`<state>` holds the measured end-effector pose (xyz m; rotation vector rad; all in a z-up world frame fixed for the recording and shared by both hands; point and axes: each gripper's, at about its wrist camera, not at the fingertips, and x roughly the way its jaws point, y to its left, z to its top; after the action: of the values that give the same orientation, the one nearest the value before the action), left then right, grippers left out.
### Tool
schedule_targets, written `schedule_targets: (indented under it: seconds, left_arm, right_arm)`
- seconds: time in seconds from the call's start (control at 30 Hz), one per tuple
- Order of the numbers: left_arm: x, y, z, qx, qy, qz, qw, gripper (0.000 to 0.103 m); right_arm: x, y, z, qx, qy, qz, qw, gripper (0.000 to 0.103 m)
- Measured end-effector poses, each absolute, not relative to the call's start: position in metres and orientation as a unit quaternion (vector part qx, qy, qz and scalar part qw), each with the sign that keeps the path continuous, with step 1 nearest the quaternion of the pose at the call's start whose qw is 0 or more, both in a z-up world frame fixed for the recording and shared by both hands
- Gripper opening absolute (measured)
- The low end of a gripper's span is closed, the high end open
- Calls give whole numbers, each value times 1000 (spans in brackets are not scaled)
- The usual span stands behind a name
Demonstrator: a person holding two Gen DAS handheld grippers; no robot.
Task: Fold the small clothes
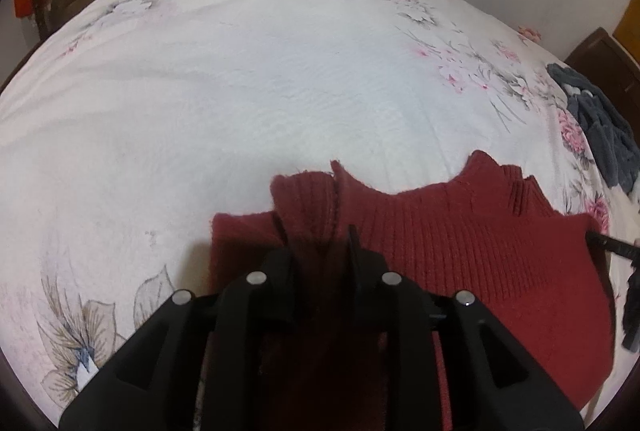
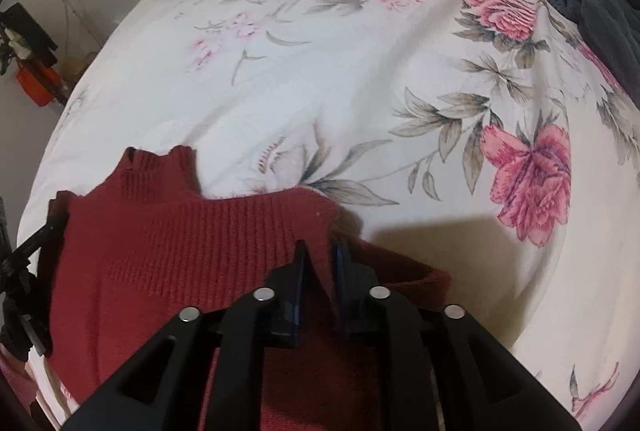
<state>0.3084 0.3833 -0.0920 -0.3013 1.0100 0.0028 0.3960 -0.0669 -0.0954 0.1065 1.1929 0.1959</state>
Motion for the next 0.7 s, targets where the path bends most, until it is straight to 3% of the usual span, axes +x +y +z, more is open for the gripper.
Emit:
schedule_targets:
  seconds: [0.1,0.27,0.43,0.7]
  left_arm:
    - [301,391,-78,-156,469,16,869,28]
    - [275,405,-41,-182,429,24,885,27]
    - [228,379,-3,-138,404,-11,904,33]
    - [177,328,-19,-122,447,-74,883,39]
  right_arm:
    - [392,-73,-86,58,555,86,825,26]
    - [363,-97,-50,89,535,106,833,34]
    - [309,-118,-31,84,540,122,828,45]
    - [228,-139,-59,133,580,148,790,47]
